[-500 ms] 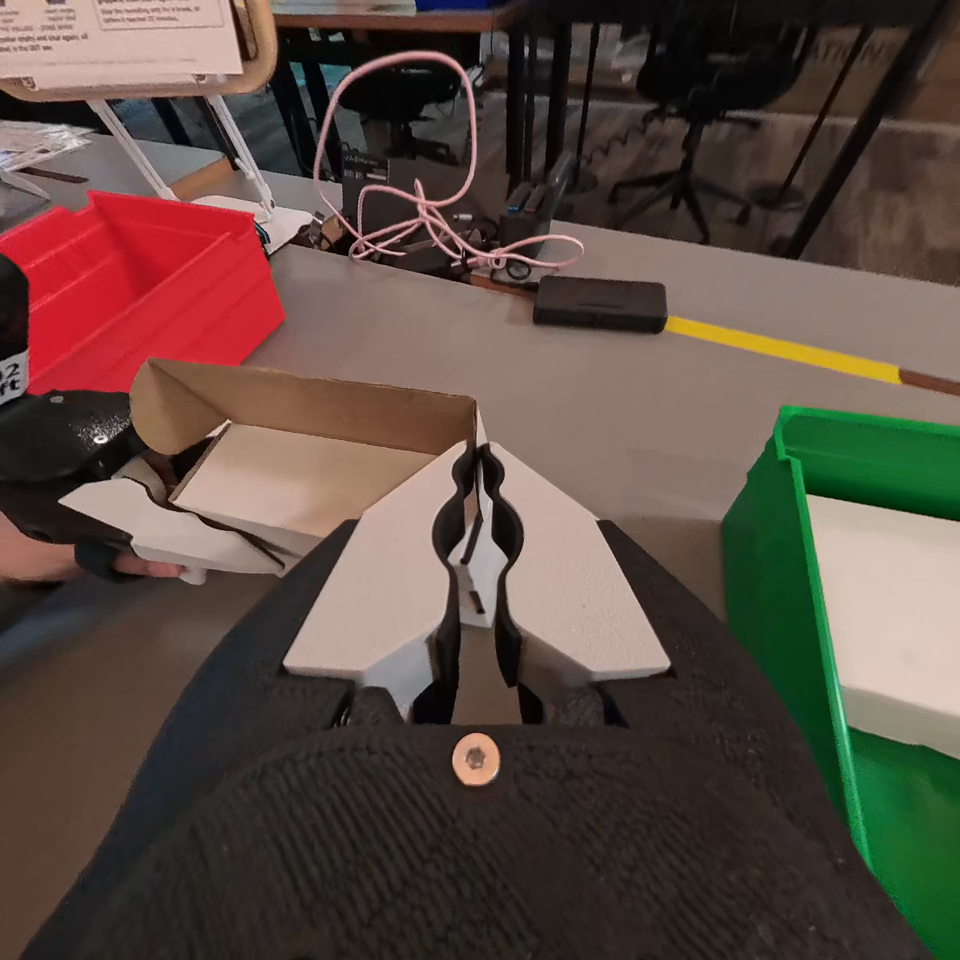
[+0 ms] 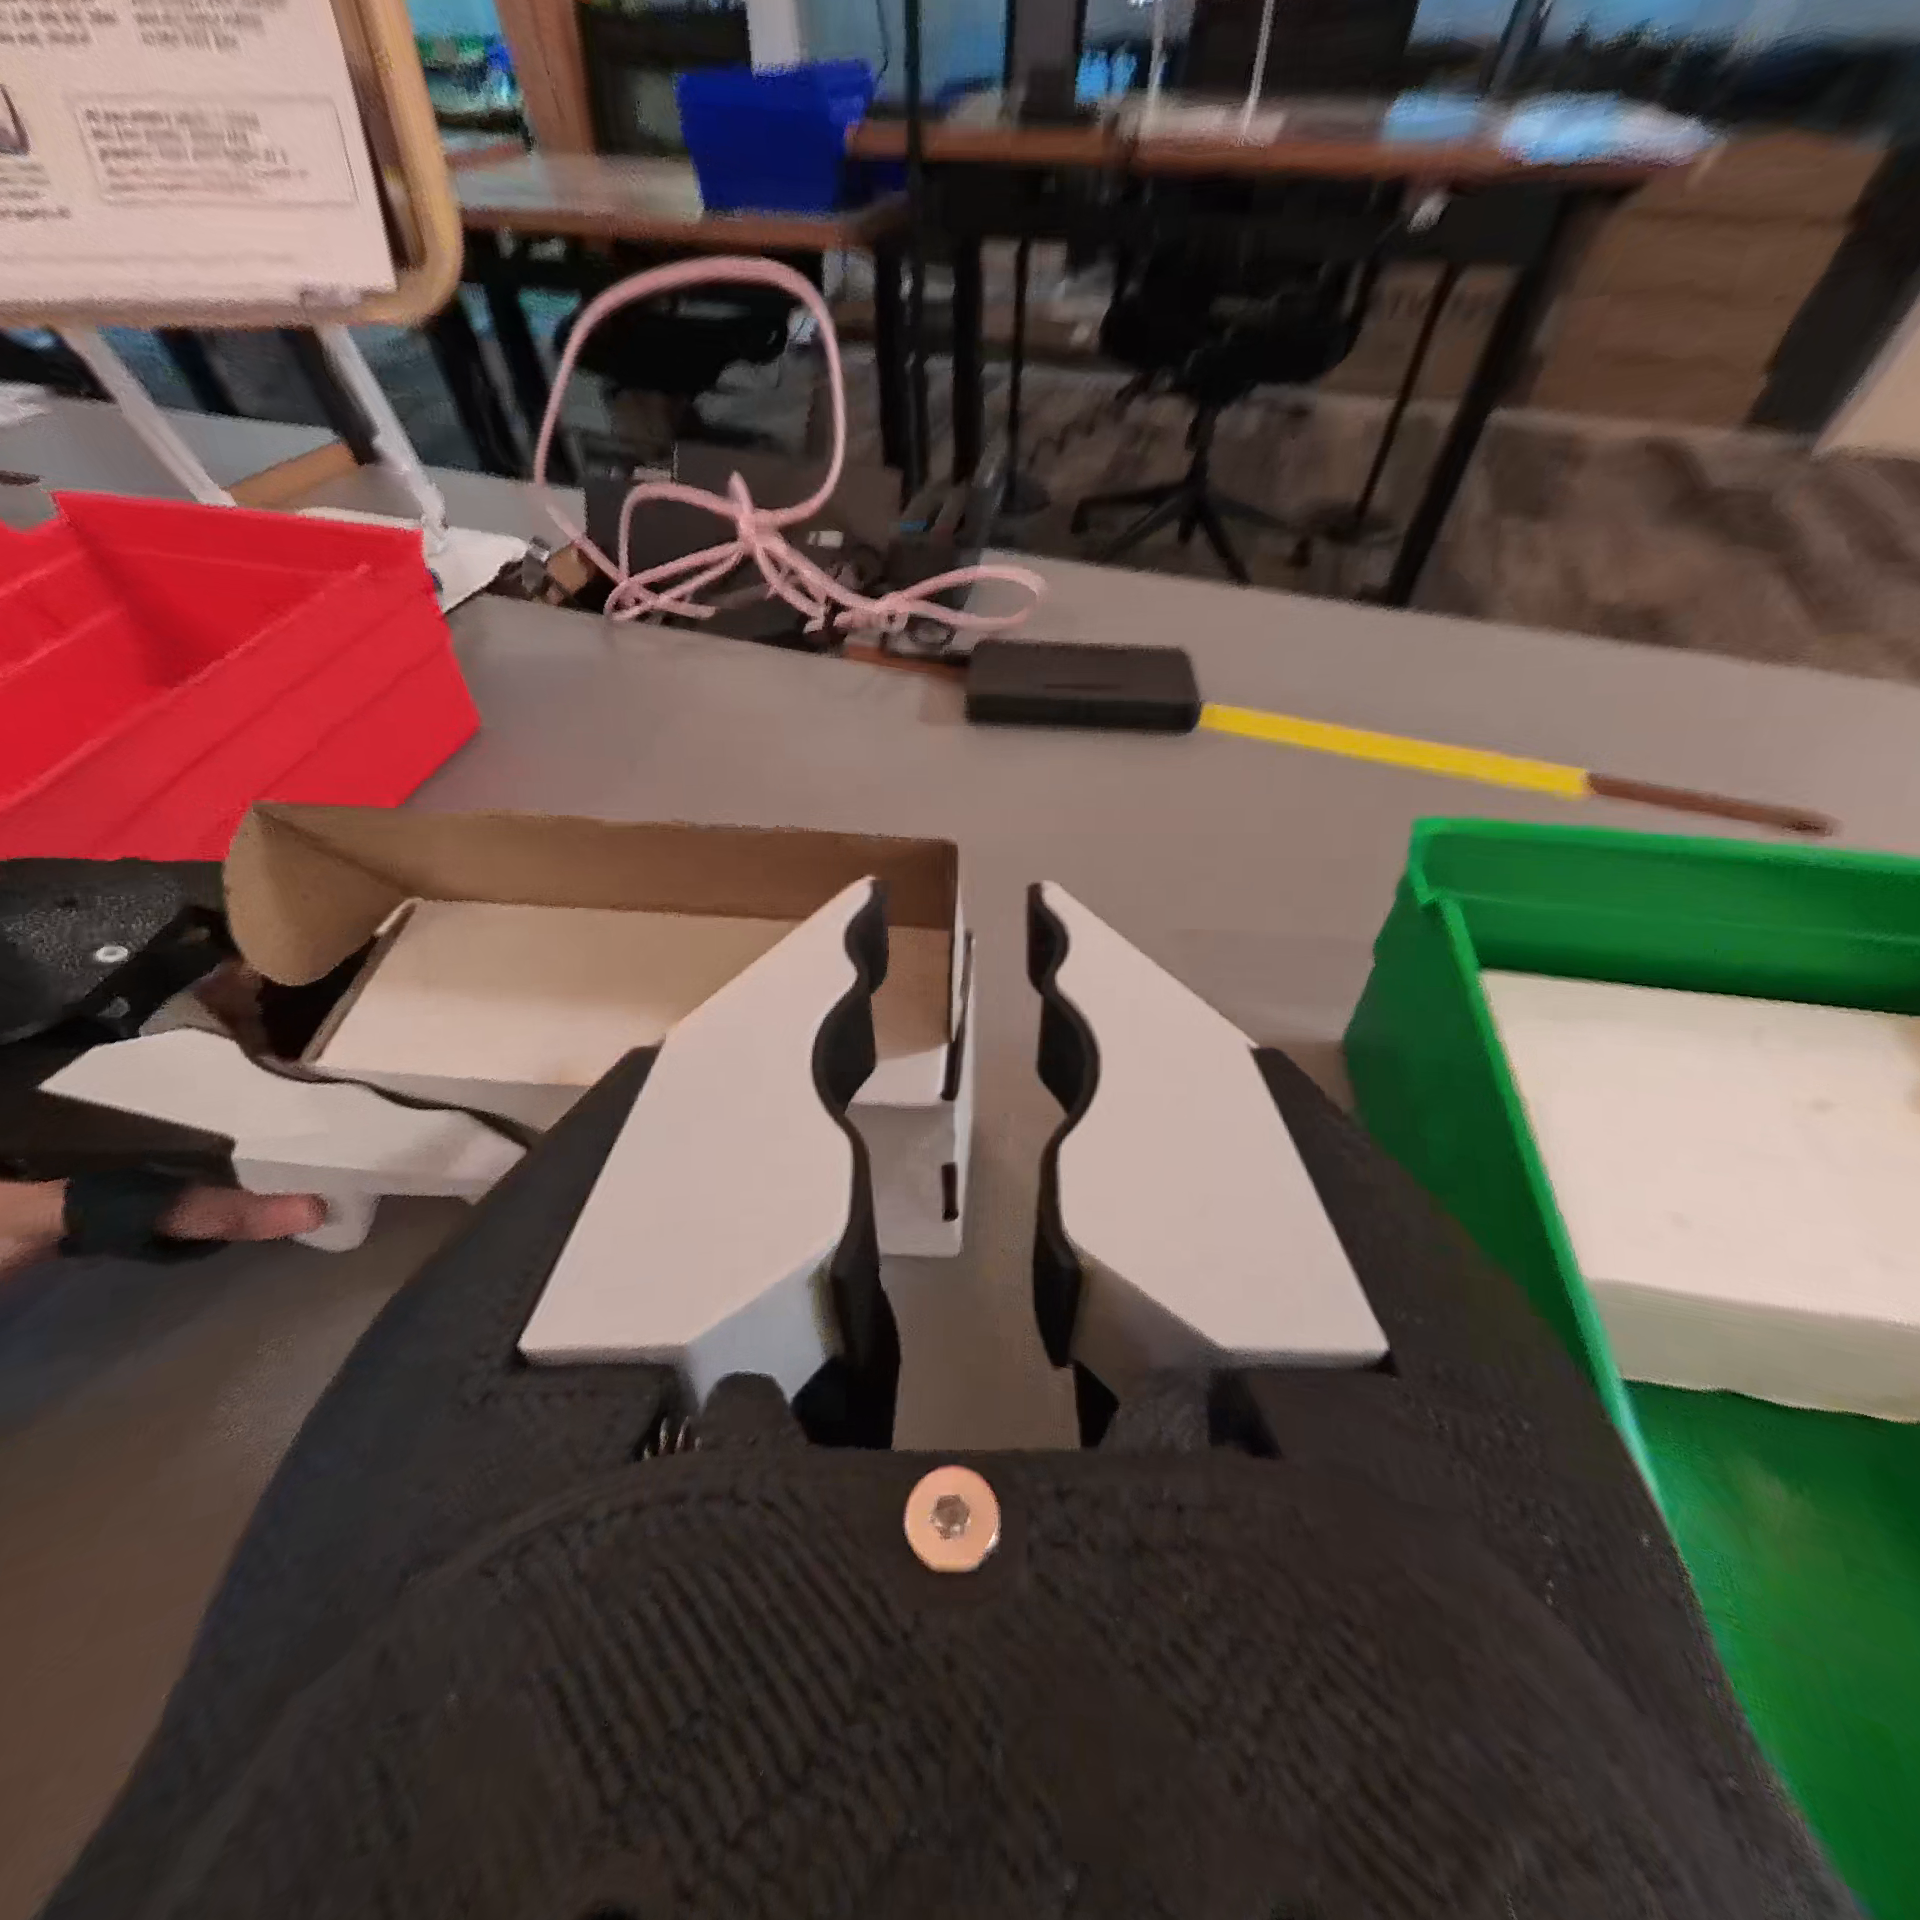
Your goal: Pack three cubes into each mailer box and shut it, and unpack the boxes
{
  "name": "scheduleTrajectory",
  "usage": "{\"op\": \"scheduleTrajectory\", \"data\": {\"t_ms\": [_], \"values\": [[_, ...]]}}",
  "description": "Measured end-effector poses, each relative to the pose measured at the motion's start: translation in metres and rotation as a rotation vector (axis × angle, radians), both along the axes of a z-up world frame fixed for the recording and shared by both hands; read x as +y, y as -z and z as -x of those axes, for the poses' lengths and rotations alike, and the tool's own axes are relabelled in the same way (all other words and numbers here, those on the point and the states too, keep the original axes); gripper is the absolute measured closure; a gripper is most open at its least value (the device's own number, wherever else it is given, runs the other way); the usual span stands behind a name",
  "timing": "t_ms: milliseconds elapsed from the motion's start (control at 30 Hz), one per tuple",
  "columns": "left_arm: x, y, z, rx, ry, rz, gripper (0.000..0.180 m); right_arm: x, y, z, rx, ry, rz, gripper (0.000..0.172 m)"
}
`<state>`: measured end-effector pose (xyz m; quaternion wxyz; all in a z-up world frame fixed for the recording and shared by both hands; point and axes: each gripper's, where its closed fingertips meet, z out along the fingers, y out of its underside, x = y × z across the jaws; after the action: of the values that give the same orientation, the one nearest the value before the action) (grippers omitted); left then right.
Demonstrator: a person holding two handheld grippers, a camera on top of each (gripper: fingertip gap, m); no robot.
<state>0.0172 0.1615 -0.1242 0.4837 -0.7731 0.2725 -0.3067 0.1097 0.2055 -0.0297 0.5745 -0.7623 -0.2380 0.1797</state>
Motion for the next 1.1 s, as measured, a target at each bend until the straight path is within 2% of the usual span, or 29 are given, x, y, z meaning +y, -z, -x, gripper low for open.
{"op": "scheduleTrajectory", "data": {"t_ms": [67, 133, 233, 433, 833, 1100], "values": [[0.0, 0.0, 0.0, 0.003, 0.0, 0.002, 0.104, -0.012, -0.018, 0.001, 0.022, 0.02, -0.103, 0.144], [0.0, 0.0, 0.0, 0.007, 0.0, 0.0, 0.104, -0.033, -0.025, 0.022, 0.044, -0.071, -0.152, 0.15], [0.0, 0.0, 0.0, 0.008, -0.002, -0.002, 0.104, -0.058, -0.012, 0.065, 0.025, -0.246, -0.098, 0.152], [0.0, 0.0, 0.0, 0.003, -0.009, -0.008, 0.104, -0.07, 0.015, 0.119, -0.004, -0.375, -0.007, 0.137], [0.003, 0.003, 0.004, 0.032, -0.029, -0.016, 0.107, -0.064, 0.031, 0.149, -0.093, -0.336, -0.02, 0.139], [0.002, 0.003, 0.004, 0.037, -0.028, -0.017, 0.107, -0.065, 0.027, 0.152, -0.109, -0.326, -0.033, 0.156]]}}
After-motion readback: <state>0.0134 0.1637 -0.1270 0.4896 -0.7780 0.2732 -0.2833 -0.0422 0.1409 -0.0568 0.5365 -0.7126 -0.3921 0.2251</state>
